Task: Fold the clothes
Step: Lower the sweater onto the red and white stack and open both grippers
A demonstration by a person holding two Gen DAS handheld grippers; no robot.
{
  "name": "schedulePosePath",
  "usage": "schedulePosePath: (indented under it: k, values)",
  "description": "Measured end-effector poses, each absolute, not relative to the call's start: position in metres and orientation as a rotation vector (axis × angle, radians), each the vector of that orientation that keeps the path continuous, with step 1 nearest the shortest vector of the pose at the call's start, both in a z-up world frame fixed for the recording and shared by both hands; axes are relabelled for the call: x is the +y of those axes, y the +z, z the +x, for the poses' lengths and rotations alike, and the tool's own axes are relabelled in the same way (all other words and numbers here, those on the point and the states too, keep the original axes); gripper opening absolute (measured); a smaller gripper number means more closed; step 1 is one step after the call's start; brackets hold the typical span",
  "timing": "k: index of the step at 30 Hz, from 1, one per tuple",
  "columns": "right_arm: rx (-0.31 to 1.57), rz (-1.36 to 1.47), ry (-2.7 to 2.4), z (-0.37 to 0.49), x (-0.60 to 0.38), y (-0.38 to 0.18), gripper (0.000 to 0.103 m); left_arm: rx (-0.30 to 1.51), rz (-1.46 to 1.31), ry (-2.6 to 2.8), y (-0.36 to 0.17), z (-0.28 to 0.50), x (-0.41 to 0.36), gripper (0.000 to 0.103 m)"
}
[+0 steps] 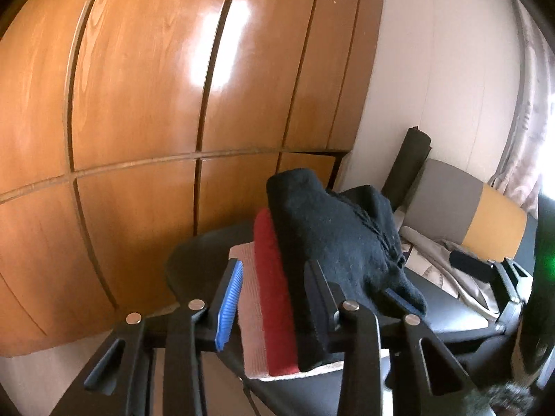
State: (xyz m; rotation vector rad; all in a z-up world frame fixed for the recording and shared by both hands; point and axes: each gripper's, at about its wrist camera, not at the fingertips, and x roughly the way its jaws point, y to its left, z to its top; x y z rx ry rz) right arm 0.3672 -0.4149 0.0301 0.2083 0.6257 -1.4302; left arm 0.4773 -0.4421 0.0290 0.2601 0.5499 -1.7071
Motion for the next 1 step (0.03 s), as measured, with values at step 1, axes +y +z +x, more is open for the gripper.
schedulePosePath:
  k: [1]
  values:
    - [0.64, 0.197, -1.426, 0.3704, -0.4142, 0.0293, 0.103, 0.546, 0.255, -1.699, 0.0283, 0.478, -0.4407, 0.037]
